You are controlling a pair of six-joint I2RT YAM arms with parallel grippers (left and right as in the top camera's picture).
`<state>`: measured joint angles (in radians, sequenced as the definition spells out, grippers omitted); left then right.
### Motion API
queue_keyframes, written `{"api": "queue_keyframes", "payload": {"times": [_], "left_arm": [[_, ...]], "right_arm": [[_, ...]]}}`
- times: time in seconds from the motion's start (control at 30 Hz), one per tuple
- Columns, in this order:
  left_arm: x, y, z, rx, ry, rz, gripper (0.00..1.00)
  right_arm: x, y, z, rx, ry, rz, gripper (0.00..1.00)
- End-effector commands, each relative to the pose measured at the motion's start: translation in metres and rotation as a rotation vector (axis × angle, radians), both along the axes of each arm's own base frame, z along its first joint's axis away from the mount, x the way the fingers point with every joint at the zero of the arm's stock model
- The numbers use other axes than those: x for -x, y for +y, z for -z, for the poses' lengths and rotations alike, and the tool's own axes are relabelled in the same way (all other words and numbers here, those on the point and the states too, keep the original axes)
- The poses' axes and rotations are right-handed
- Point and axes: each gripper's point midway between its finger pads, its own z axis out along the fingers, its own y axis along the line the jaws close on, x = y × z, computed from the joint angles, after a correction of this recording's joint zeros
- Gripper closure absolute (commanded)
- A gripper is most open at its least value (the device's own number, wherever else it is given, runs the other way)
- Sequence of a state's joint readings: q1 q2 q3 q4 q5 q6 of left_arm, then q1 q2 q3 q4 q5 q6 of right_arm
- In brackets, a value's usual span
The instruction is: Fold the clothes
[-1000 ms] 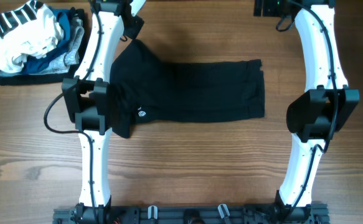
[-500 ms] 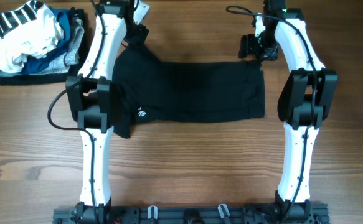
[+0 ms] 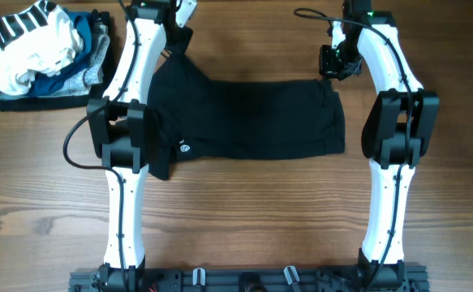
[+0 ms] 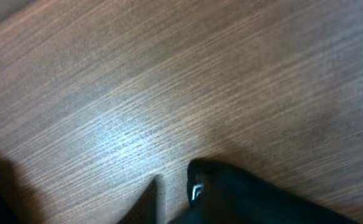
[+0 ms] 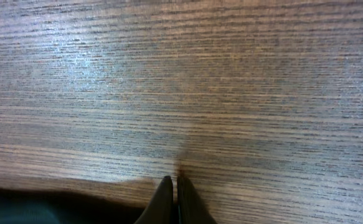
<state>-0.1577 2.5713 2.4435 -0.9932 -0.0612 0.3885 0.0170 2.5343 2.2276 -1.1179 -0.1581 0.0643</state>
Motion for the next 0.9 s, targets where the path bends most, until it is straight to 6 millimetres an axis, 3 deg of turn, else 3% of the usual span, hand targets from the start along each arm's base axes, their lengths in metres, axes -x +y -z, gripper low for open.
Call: {"api": "queue_keyframes", "payload": {"times": [0.0,0.03,0.07,0.1,0.13,0.17,0.23,0.37,0.43,0.47,0.57,0.67,0.87], "left_arm": [[0.011,-0.009,0.008,0.039,0.056,0.02,0.7],[0.018,-0.012,0.012,0.052,0.088,0.028,0.36],[0.024,-0.011,0.015,0.049,0.116,0.027,0.37],[0.029,-0.011,0.017,0.053,0.137,0.029,0.3],[0.031,-0.012,0.021,0.056,0.15,0.031,0.06],[0.032,-0.012,0.024,0.055,0.156,0.031,0.0],[0.037,-0.011,0.033,0.053,0.176,0.03,0.0],[0.044,-0.01,0.056,0.047,0.224,0.024,0.24],[0.047,-0.009,0.067,0.046,0.246,0.016,0.58],[0.048,-0.009,0.073,0.047,0.258,0.007,0.96],[0.042,-0.011,0.073,0.063,0.233,-0.003,0.96],[0.023,-0.014,0.068,0.11,0.156,-0.095,0.96],[0.017,-0.018,0.066,0.123,0.131,-0.11,0.96]], "right_arm": [[0.002,0.006,0.011,-0.025,0.022,0.008,0.96],[0.002,0.007,0.011,-0.025,0.023,0.01,0.96],[0.002,0.006,0.011,-0.025,0.023,0.009,0.96],[0.002,0.006,0.011,-0.025,0.023,0.009,0.96],[0.003,0.007,0.011,-0.025,0.025,0.009,0.96],[0.003,0.007,0.011,-0.025,0.027,0.009,0.95],[0.005,0.006,0.011,-0.025,0.034,0.008,0.96],[0.005,0.006,0.011,-0.025,0.036,0.008,0.96],[0.006,0.006,0.011,-0.024,0.038,0.005,0.96],[0.006,0.006,0.011,-0.024,0.037,0.005,0.96],[0.006,0.006,0.011,-0.024,0.038,0.005,0.96],[0.005,0.006,0.011,-0.023,0.035,0.005,0.96],[0.004,0.002,0.011,0.003,0.028,0.009,0.96]]}}
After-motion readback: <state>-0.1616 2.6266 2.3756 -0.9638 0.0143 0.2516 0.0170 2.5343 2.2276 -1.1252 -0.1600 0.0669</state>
